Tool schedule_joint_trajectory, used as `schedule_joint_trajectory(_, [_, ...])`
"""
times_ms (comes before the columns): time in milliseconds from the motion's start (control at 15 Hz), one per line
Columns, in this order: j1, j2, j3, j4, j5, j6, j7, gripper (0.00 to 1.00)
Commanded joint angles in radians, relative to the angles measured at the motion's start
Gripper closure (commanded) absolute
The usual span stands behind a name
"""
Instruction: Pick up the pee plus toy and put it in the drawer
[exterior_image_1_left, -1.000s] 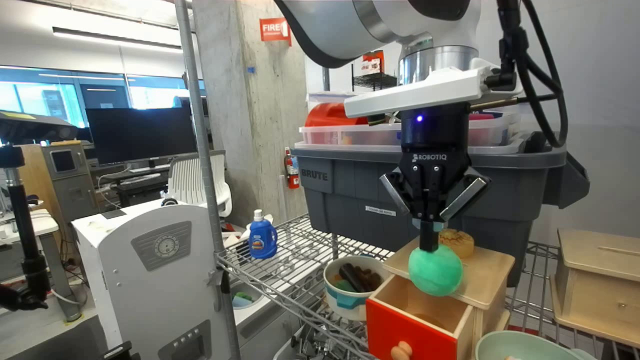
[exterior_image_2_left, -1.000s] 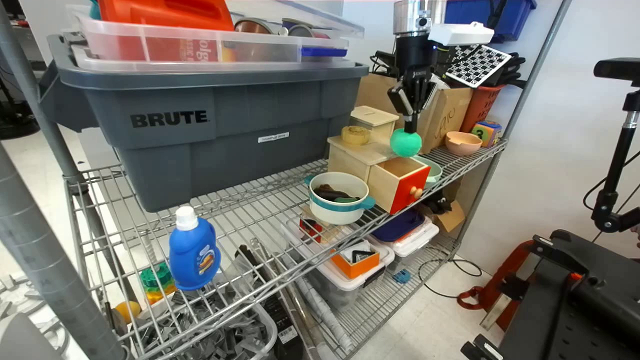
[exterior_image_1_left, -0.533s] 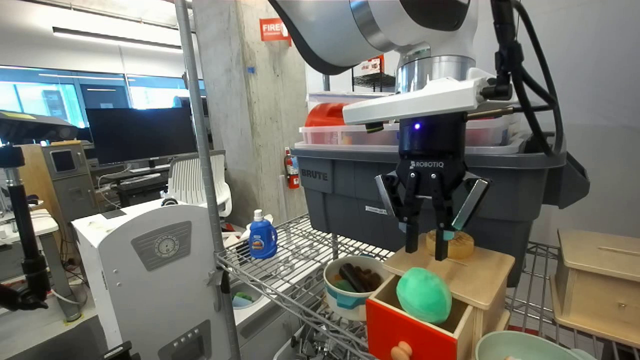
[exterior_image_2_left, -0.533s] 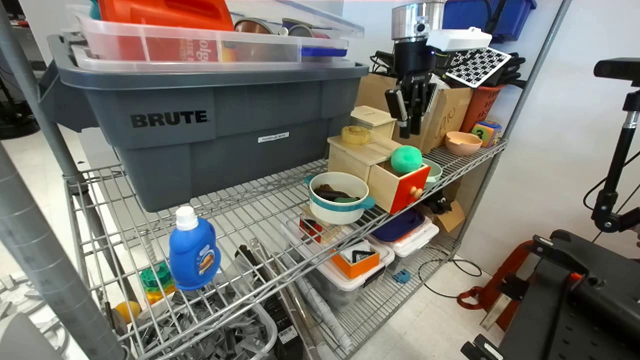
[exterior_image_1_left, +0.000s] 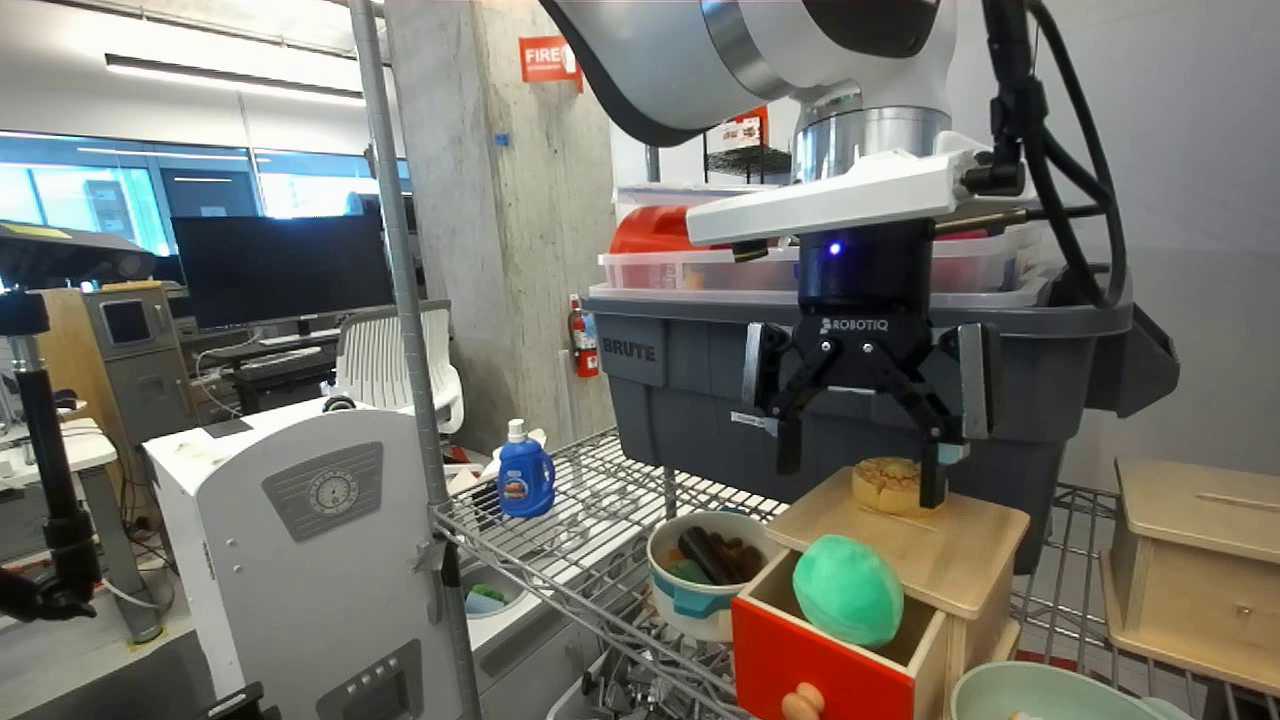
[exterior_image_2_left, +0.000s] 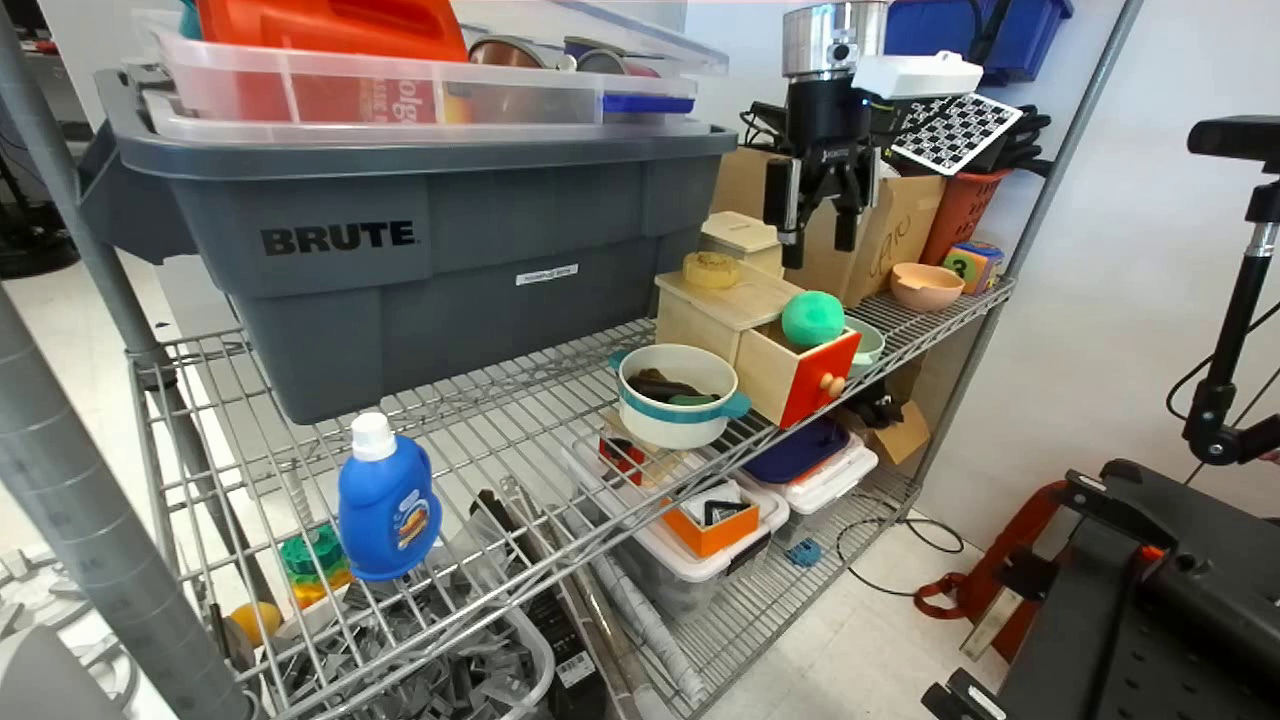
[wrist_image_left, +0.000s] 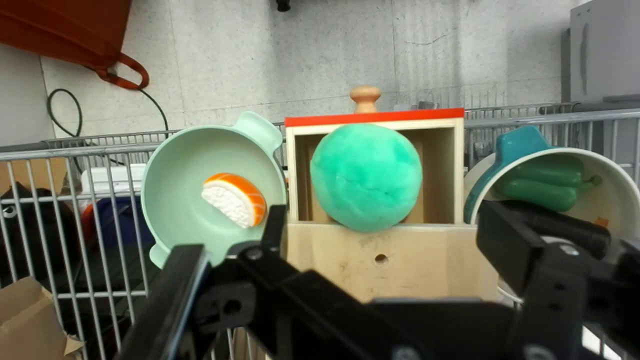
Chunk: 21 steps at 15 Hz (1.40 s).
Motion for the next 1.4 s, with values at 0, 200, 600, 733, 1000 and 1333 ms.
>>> schedule_joint_trajectory(0, [0.000, 0.001, 0.008, 0.010, -0.019, -0.025, 0.009, 0.00])
schedule_joint_trajectory(200, [-0.006, -0.014, 0.011, -0.021, -0.014, -0.009, -0.002, 0.00])
schedule_joint_trajectory(600, [-0.016, -0.016, 0.014, -0.060, -0.006, 0.004, -0.017, 0.00])
schedule_joint_trajectory(733, [-0.016, -0.016, 0.014, -0.067, -0.008, 0.002, -0.016, 0.00])
schedule_joint_trajectory(1000, [-0.008, -0.024, 0.016, -0.072, -0.011, -0.003, -0.011, 0.00])
schedule_joint_trajectory(1333, [0.011, -0.042, 0.026, -0.078, -0.018, -0.005, -0.003, 0.00])
